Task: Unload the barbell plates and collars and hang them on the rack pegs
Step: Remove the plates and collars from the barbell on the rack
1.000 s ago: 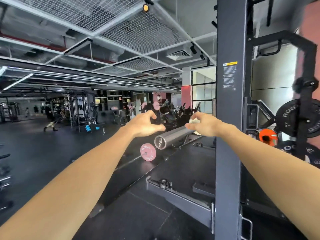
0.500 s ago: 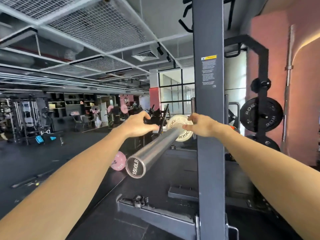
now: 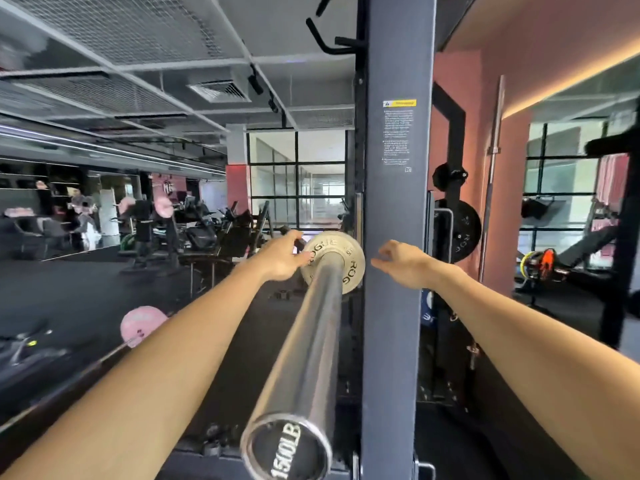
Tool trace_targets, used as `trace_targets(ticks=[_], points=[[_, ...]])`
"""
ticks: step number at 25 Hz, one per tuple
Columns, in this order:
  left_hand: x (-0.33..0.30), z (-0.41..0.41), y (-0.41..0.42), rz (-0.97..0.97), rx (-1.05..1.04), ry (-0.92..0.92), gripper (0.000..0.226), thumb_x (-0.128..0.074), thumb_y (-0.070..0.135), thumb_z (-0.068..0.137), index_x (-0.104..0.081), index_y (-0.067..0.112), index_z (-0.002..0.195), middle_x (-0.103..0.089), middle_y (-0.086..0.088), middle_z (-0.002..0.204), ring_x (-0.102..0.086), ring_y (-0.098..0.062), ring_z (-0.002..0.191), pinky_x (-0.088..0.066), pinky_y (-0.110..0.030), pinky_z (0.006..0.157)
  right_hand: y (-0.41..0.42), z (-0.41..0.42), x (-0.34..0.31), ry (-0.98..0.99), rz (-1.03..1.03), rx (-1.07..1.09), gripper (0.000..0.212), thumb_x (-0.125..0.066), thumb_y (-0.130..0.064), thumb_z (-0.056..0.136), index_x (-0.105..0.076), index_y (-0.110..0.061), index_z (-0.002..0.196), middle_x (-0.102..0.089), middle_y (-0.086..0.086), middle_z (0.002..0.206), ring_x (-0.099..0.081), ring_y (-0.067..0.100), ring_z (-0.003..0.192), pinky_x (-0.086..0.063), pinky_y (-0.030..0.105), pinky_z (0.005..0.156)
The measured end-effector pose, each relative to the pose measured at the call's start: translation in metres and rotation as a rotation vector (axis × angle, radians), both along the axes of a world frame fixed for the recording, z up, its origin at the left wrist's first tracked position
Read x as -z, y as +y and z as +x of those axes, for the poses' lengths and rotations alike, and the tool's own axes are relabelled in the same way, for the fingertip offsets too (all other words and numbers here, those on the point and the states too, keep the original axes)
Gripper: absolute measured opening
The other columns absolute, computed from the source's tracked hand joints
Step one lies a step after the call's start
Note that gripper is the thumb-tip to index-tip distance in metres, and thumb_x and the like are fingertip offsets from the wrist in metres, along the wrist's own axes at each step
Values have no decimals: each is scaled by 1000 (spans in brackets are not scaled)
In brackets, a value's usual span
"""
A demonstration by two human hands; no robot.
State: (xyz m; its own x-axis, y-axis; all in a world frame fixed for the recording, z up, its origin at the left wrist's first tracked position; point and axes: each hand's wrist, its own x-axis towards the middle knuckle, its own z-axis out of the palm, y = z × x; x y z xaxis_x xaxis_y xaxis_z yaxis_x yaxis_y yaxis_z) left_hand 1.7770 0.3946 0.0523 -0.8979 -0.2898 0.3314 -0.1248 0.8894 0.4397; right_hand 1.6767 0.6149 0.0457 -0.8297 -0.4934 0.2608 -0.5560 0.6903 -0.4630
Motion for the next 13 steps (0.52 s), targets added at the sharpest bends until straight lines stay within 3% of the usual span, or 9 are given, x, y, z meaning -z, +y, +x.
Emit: trace_targets(ticks=[3, 6, 9, 13], points=[[6, -29, -24, 48, 51, -3, 61, -52, 32, 99, -26, 16, 152, -47, -13, 147, -47, -29, 133, -38, -40, 110, -34, -7, -1, -45, -87, 28, 47, -43, -45, 98, -43, -8, 126, -58, 11, 116, -54, 21, 82, -41, 28, 62], [14, -52, -28, 114, 103, 37, 48, -52, 27, 100, -39, 12, 144, -55, -12, 138, -53, -28, 124, -43, -33, 99, -57, -16, 3, -47, -150, 56, 47, -42, -45, 98, -46, -8, 126, -56, 4, 109, -50, 20, 82, -36, 24, 53], [25, -62, -27, 157, 84, 133, 31, -55, 22, 98, -54, 7, 126, -62, -13, 122, -57, -30, 111, -39, -27, 81, -67, -15, 10, 6, -193, 121, 43, -45, -39, 98, -48, -8, 129, -59, 10, 113, -50, 23, 86, -41, 27, 62], [28, -51, -29, 121, 88, 146, 14, -56, 26, 97, -57, 12, 101, -65, -10, 105, -62, -32, 99, -51, -35, 81, -56, 2, 13, -36, -259, 113, 26, -51, -30, 96, -58, -8, 109, -67, 12, 100, -69, 29, 77, -57, 32, 64]])
